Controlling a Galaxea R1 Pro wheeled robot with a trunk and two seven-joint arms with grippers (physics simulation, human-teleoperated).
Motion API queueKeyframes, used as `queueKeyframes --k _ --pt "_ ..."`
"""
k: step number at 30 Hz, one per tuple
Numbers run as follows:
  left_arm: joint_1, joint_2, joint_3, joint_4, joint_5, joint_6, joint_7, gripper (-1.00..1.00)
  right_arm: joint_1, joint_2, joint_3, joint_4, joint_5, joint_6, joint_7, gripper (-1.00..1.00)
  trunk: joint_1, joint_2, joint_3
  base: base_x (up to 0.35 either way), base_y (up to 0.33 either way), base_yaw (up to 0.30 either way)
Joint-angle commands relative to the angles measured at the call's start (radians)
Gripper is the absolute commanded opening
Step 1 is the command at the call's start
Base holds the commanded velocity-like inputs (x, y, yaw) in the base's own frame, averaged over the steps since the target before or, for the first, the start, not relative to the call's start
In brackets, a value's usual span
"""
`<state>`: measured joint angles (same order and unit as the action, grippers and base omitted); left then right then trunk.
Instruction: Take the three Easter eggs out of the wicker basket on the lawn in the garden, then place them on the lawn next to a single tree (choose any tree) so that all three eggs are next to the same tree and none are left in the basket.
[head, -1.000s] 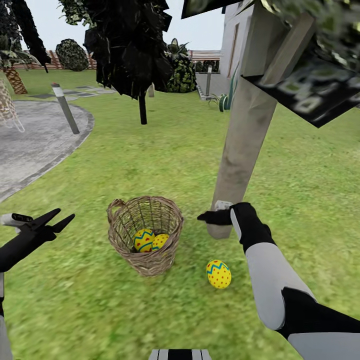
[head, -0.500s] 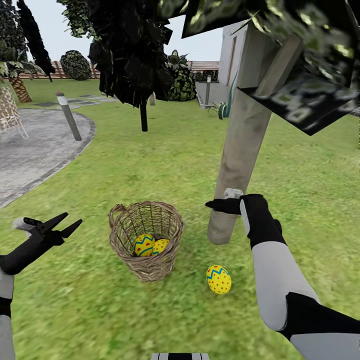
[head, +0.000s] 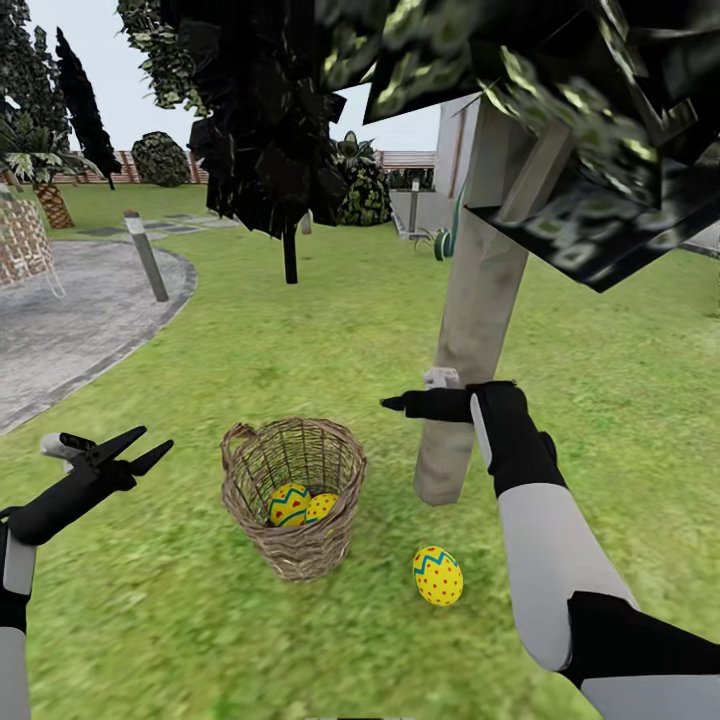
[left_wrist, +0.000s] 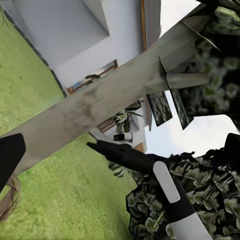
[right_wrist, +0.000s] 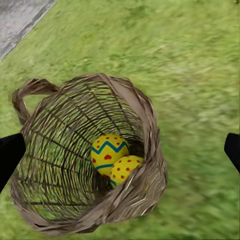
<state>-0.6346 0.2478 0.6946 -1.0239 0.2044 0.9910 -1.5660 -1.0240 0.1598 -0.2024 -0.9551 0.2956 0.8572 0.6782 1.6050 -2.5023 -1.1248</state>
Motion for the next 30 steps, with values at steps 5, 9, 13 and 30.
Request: queueKeyframes --k 5,9,13,30 --pt "0.000 0.003 0.008 -0.001 0.000 0.011 -0.005 1.00 -0.001 0.003 0.093 -0.006 0.012 0.005 0.011 1.00 -0.002 0.001 0.019 0.000 0.000 0.000" --pt "0.000 0.008 0.016 0.000 -0.002 0.011 -0.005 1.00 0.009 0.003 0.148 -0.003 0.010 0.038 0.012 1.00 -0.004 0.002 0.034 0.000 0.000 0.046" --pt "-0.001 0.008 0.017 -0.001 -0.002 0.011 -0.005 1.00 0.021 0.003 0.155 -0.004 0.012 0.066 0.012 1.00 -0.013 0.018 0.051 0.000 0.000 0.235" --pt "0.000 0.003 0.076 0.002 0.000 0.011 -0.005 1.00 0.048 -0.001 0.248 0.005 0.018 0.068 0.009 1.00 -0.063 0.109 0.100 0.000 0.000 0.204"
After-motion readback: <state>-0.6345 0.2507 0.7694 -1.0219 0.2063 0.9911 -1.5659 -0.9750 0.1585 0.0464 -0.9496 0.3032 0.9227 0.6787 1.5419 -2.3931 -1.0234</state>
